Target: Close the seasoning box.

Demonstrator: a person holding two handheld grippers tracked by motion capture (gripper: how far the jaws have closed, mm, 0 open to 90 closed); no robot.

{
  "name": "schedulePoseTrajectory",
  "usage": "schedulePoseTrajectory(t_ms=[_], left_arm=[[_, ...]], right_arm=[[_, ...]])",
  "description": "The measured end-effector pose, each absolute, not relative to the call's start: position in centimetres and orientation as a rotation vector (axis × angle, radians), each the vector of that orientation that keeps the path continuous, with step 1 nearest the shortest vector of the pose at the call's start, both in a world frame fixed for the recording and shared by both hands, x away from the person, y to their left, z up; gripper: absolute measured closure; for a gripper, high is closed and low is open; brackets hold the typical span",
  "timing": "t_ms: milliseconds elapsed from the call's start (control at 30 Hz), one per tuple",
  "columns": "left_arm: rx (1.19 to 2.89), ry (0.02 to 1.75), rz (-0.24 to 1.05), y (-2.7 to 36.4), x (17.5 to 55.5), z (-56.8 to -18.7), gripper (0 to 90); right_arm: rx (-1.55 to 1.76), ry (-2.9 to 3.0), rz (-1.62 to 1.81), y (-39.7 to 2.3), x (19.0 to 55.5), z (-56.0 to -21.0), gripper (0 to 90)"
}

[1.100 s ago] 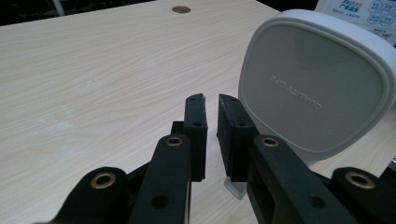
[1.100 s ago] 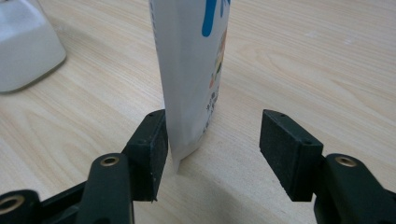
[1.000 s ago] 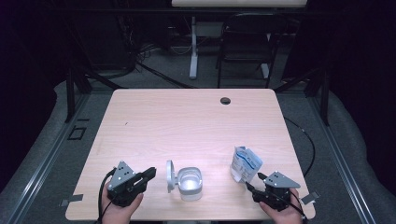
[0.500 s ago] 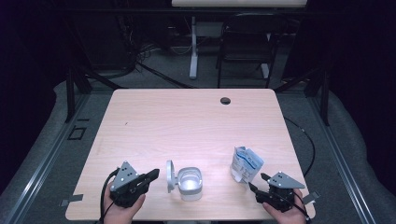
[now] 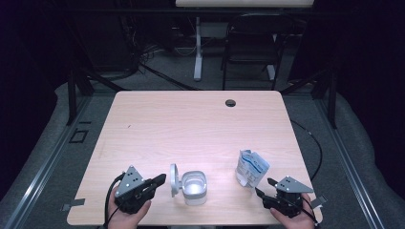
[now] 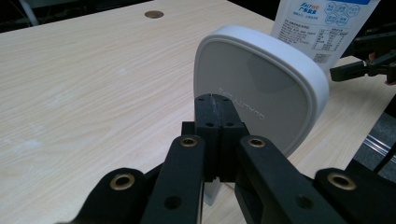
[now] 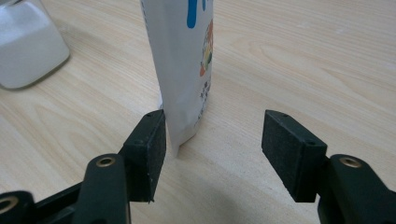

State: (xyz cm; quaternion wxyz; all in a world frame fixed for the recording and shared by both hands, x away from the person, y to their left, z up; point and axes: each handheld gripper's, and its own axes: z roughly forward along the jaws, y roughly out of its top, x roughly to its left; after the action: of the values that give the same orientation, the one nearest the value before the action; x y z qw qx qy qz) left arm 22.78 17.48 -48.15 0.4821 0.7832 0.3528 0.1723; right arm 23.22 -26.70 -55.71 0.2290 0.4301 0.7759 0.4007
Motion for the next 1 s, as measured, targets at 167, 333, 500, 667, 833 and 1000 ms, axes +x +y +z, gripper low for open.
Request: schedulePoseTrajectory(t_ms=[167, 333, 500, 667, 833, 1000], left_arm=[[1.913, 0.85, 0.413, 17.1, 22.7, -48.2, 90.0], [1.923, 0.839, 0.41, 16.8, 22.7, -48.1, 90.0], [1.932, 0.836, 0.408, 16.5, 22.7, -48.2, 90.0], [1.927, 0.831, 0.407, 16.3, 22.7, -48.2, 90.0], [1.93, 0.825, 0.408, 16.0, 22.7, -48.1, 90.0], [1.937, 0.818, 0.404, 15.7, 22.7, -48.2, 90.0]], right_arm=[[1.189, 2.143, 1.103, -26.8, 23.2, -55.8, 40.2], [1.195, 2.144, 1.115, -26.9, 23.1, -55.7, 40.2], [1.203, 2.142, 1.119, -26.9, 23.1, -55.7, 40.2], [1.198, 2.149, 1.118, -26.8, 23.1, -55.6, 40.1], [1.199, 2.153, 1.116, -26.8, 23.1, -55.7, 40.0], [1.198, 2.159, 1.106, -26.8, 23.0, -55.7, 39.9]])
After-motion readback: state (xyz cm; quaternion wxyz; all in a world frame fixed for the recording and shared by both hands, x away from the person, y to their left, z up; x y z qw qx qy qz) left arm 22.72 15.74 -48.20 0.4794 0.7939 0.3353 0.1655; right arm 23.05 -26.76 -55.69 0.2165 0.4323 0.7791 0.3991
